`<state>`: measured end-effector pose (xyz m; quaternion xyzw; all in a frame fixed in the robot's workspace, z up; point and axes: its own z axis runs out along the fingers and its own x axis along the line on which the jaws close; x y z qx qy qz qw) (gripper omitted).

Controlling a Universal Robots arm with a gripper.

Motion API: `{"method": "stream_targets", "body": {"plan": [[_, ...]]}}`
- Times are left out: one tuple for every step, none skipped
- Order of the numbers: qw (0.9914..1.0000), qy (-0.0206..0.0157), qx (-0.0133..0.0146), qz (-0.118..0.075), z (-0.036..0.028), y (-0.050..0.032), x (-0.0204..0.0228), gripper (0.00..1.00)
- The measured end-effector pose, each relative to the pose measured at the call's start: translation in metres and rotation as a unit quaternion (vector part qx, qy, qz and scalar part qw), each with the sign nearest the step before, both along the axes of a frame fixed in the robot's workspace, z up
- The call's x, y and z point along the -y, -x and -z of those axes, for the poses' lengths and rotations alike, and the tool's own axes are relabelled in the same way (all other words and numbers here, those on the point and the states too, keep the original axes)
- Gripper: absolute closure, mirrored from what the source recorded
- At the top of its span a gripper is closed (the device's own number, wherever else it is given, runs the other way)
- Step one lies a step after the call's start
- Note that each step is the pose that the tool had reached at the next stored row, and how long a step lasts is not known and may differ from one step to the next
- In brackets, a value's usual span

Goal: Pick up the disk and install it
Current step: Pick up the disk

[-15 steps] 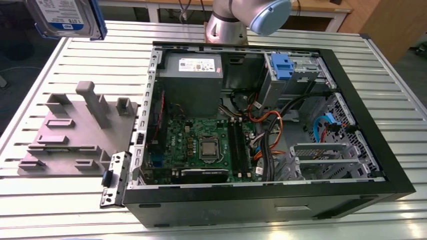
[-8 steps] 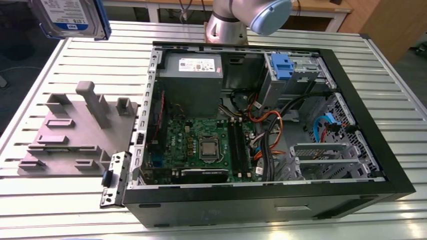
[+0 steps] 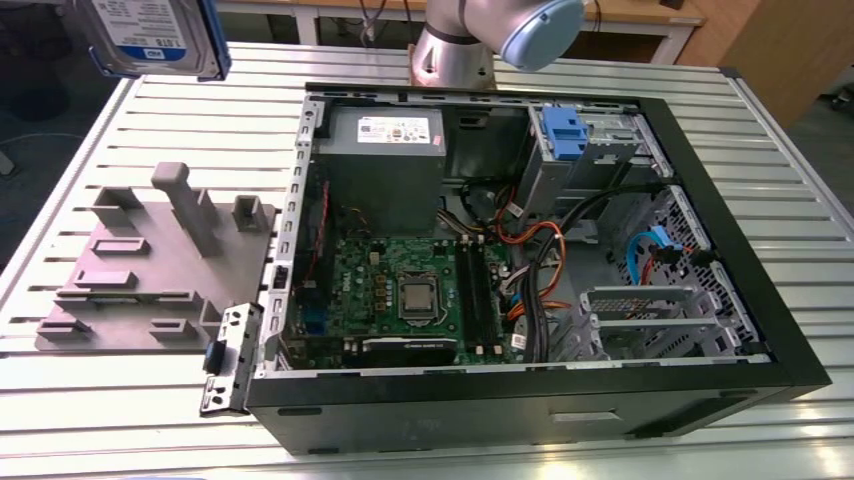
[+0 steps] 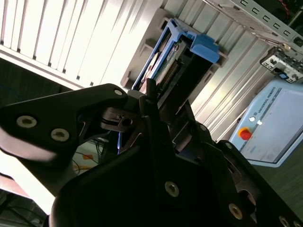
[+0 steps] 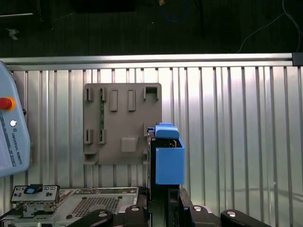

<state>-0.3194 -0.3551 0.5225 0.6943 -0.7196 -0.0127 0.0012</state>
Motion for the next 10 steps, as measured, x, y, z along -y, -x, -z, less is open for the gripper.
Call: {"method": "stream_targets", "body": {"plan": [[1.0, 0.0, 0.0, 0.0, 0.0, -0.0008, 0.0, 0.65], [1.0, 0.0, 0.0, 0.0, 0.0, -0.0016, 0.0, 0.65], [1.0, 0.0, 0.0, 0.0, 0.0, -0.0023, 0.0, 0.65], [1.0, 0.0, 0.0, 0.0, 0.0, -0.0025, 0.0, 0.65], [1.0, 0.0, 0.0, 0.0, 0.0, -0.0026, 0.0, 0.65], [1.0, 0.0, 0.0, 0.0, 0.0, -0.0026, 0.0, 0.65], [1.0, 0.0, 0.0, 0.0, 0.0, -0.0027, 0.0, 0.65], [1.0, 0.0, 0.0, 0.0, 0.0, -0.0027, 0.0, 0.65], [1.0, 0.0, 0.0, 0.0, 0.0, -0.0027, 0.0, 0.65], [1.0, 0.0, 0.0, 0.0, 0.0, -0.0027, 0.0, 0.65]]}}
